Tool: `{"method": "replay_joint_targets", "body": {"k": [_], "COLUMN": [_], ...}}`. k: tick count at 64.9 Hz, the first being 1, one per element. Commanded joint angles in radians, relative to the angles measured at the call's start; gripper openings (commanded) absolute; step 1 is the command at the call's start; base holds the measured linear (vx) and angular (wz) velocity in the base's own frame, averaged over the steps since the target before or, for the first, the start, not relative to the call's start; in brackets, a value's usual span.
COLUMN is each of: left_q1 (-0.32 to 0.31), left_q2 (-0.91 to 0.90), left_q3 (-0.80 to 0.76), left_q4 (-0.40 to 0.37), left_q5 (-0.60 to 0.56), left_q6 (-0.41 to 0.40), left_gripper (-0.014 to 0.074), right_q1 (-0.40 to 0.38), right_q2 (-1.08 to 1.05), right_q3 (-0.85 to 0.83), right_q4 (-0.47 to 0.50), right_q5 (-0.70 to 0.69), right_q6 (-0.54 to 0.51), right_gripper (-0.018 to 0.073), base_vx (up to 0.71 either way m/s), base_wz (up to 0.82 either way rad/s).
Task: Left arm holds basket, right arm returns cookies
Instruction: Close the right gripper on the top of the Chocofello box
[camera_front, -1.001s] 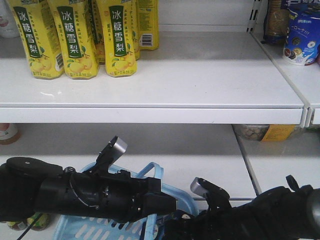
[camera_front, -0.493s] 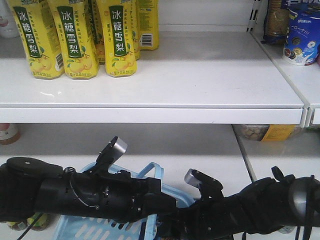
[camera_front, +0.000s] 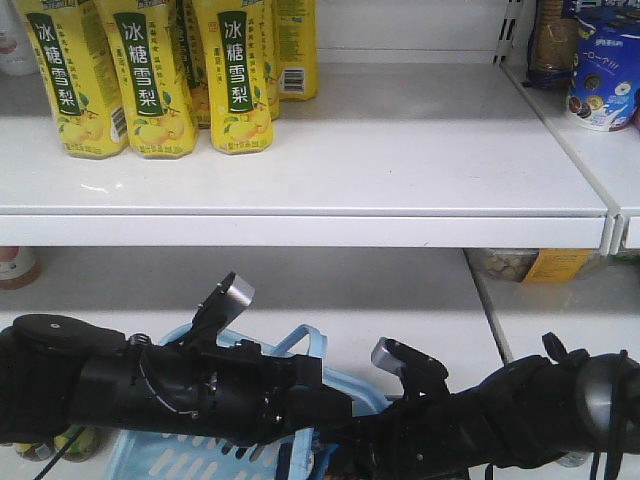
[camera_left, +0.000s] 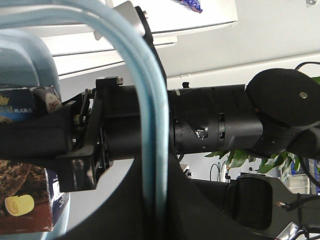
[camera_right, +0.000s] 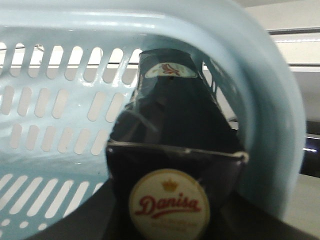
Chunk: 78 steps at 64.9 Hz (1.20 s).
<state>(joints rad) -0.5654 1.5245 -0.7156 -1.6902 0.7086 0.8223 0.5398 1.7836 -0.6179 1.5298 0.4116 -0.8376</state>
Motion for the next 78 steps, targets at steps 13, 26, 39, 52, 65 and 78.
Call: {"method": "replay_joint_targets", "body": {"k": [13,26,39,52,65,78], "left_q1": [-0.001,-0.001,-0.001,-0.001,-0.001,-0.001], "left_q2": [-0.035,-0.035,-0.035,-0.035,-0.035,-0.035], "left_q3": [-0.028,-0.028,-0.028,-0.028,-0.028,-0.028], "left_q4": [-0.085,-0.085,-0.085,-0.085,-0.085,-0.085], "left_q5": [0.043,0.043,0.043,0.043,0.043,0.043], "left_q6": [0.021,0.021,0.021,0.021,0.021,0.021], "left_gripper": [-0.0006,-0.0006,-0.0006,-0.0006,-0.0006,-0.0006], "right_q1": [-0.001,-0.001,-0.001,-0.031,-0.133,-0.206], "right_q2": [-0.081,-0.125,-0.142,-0.142,-0.142,-0.145], "right_q3": [-0.016,-0.016,-0.013,-0.013,-0.013,-0.013], "right_q4": [0.001,-0.008,-0.025,-0.025,-0.027,-0.045], "right_q5": [0.004,-0.015,-0.011,0.005,0.115,0.239], "right_q6": [-0.019,-0.018,-0.010,-0.010,-0.011,-0.016], "right_gripper": [0.0170,0.0173,0.0175,0.0175,0.0178,0.0178], "base_vx": [0.00,0.00,0.00,0.00,0.00,0.00], "base_wz": [0.00,0.00,0.00,0.00,0.00,0.00]}}
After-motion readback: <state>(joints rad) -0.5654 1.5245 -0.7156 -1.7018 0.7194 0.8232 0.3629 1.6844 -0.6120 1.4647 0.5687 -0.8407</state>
